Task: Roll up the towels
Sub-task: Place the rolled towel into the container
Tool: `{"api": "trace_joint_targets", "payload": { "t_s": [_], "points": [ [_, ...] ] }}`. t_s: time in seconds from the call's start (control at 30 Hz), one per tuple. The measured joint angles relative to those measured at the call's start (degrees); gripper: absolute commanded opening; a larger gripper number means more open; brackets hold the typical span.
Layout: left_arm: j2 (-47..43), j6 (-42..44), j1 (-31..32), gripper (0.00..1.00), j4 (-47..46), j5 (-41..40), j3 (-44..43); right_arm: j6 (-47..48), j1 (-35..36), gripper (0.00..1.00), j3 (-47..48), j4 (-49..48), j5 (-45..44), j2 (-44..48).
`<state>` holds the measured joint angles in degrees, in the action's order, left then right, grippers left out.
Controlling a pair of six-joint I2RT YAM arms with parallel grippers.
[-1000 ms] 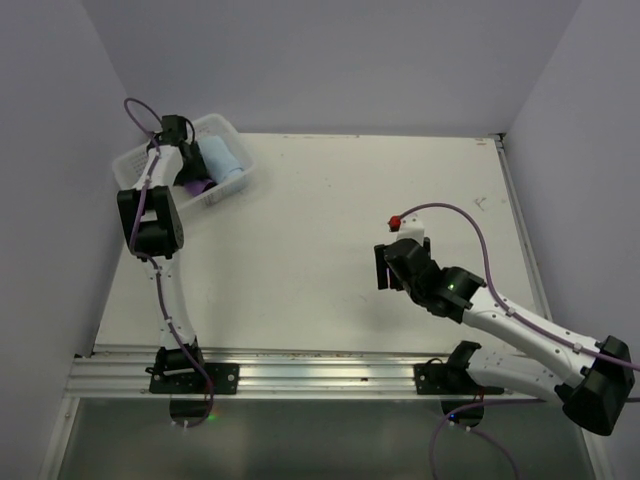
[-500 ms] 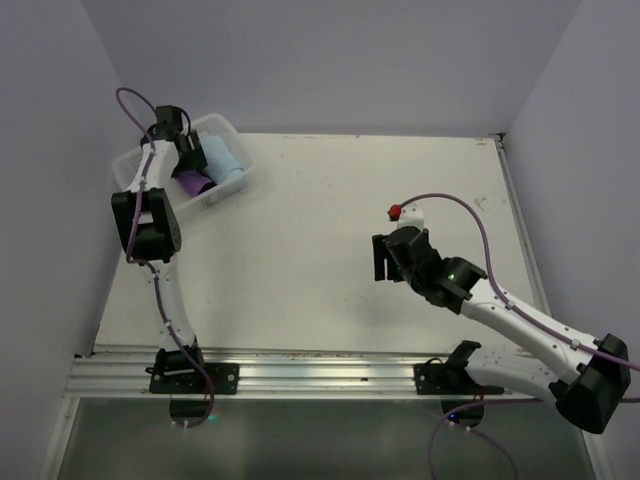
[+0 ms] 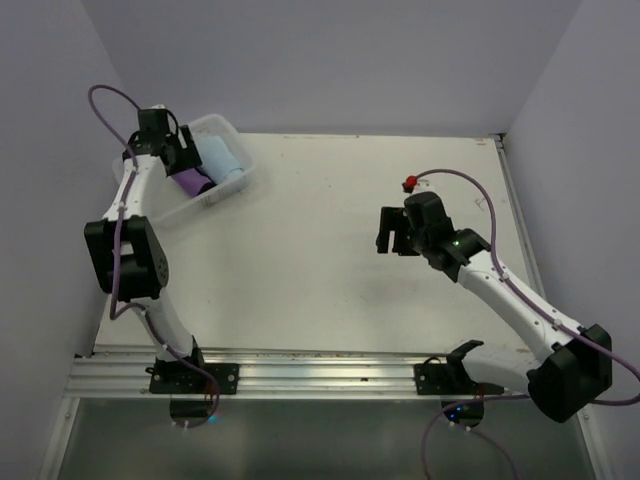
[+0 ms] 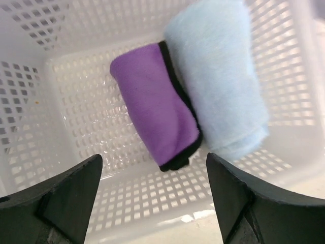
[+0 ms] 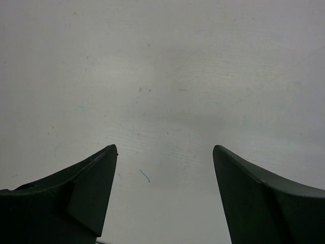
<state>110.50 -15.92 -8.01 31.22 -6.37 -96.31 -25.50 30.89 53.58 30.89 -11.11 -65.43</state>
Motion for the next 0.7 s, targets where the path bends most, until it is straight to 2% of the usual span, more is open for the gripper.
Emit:
{"api": "trace_joint_targets", "payload": {
  "t_s": [0.13,0.23,0.4,0.5,0.7],
  "points": [
    [-13.6,-1.1,0.2,0.88,-5.6,2.1,9.1,-0.2,-7.4,0.84,4.0,-1.3,7.4,-4.3],
    [-24.3,-2.1,1.6,0.88,-8.3,2.8,16.9,-0.7,-11.1,0.86,6.8,-1.7,9.4,-5.7],
    [-41.6,-3.6,9.0,0.9,-10.3,3.5,30.6,-1.3,-11.5,0.89,11.4,-0.3,8.0,-7.2],
    [-48.4,-4.7,12.7,0.91,-9.7,6.1,35.1,-1.5,-11.4,0.9,10.5,-0.1,6.2,-5.4],
    [-57.2,-4.8,13.3,0.95,-8.4,8.4,42.5,-3.0,-11.5,0.92,9.6,2.5,3.1,-1.6]
  ]
}}
